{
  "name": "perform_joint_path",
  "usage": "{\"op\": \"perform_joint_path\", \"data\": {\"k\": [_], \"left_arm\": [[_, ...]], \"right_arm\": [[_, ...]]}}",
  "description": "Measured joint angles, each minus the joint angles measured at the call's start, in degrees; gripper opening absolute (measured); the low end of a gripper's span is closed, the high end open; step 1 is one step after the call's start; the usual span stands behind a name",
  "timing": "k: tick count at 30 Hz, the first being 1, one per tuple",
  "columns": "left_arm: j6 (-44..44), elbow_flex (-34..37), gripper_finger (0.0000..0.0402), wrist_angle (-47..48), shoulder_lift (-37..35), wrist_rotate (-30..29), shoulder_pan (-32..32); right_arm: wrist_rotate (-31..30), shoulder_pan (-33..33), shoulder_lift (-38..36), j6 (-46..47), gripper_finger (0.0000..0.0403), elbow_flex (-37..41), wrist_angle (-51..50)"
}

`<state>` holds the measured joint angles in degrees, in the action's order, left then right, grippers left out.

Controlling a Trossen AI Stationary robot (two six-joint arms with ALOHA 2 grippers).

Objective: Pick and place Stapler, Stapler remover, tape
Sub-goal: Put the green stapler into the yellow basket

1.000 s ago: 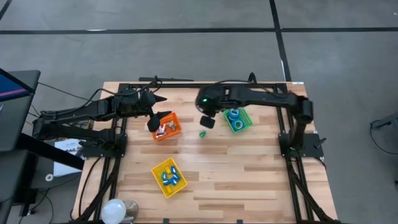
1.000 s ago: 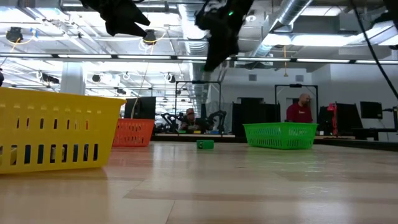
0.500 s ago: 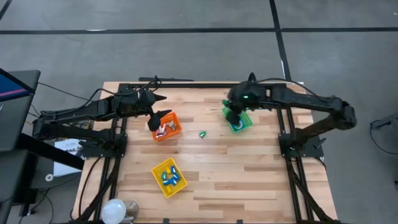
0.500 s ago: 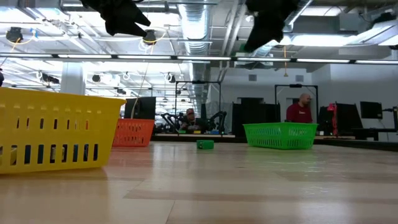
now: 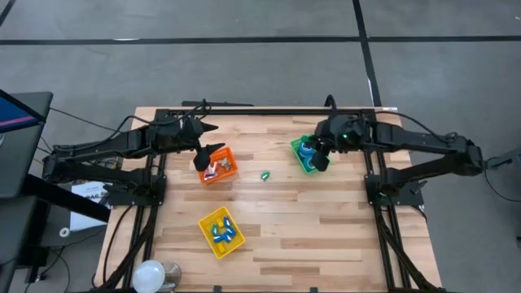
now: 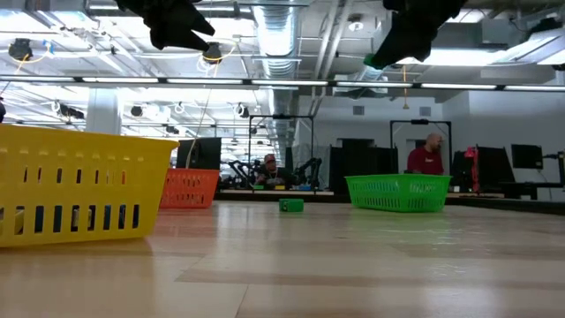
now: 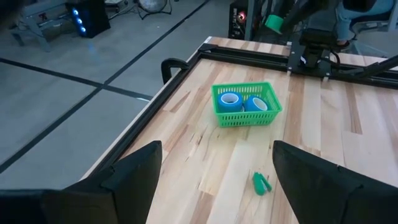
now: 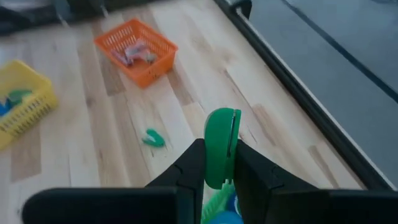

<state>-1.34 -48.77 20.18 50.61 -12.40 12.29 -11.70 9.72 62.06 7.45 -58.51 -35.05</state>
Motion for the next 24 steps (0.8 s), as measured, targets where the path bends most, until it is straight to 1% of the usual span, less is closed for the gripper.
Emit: {"op": "perform_joint_path", "data": {"k": [4,8,10,19,24], "left_arm": [[0.0,0.0,0.0296,-0.2,0.0,0.0,0.0],[0.0,0.0,0.0296,-0.2,0.0,0.0,0.0],[0.0,0.0,0.0296,-0.1,0.0,0.0,0.0],[0.0,0.0,0.0296,-0.1,0.0,0.0,0.0],[0.0,0.0,0.0296,-0.2,0.0,0.0,0.0]], "right_arm": [[3.1,0.1,-0.7,0.2,0.0059,3.3,7.2],[6.3,0.0,-0.3,1.0,0.0059,4.6,11.9],[7.4,0.0,0.3,1.2,0.0059,4.8,12.0],[7.4,-0.4,3.0,1.6,0.0059,4.8,12.4],[7.4,-0.4,3.0,1.6,0.0059,4.8,13.0]]}}
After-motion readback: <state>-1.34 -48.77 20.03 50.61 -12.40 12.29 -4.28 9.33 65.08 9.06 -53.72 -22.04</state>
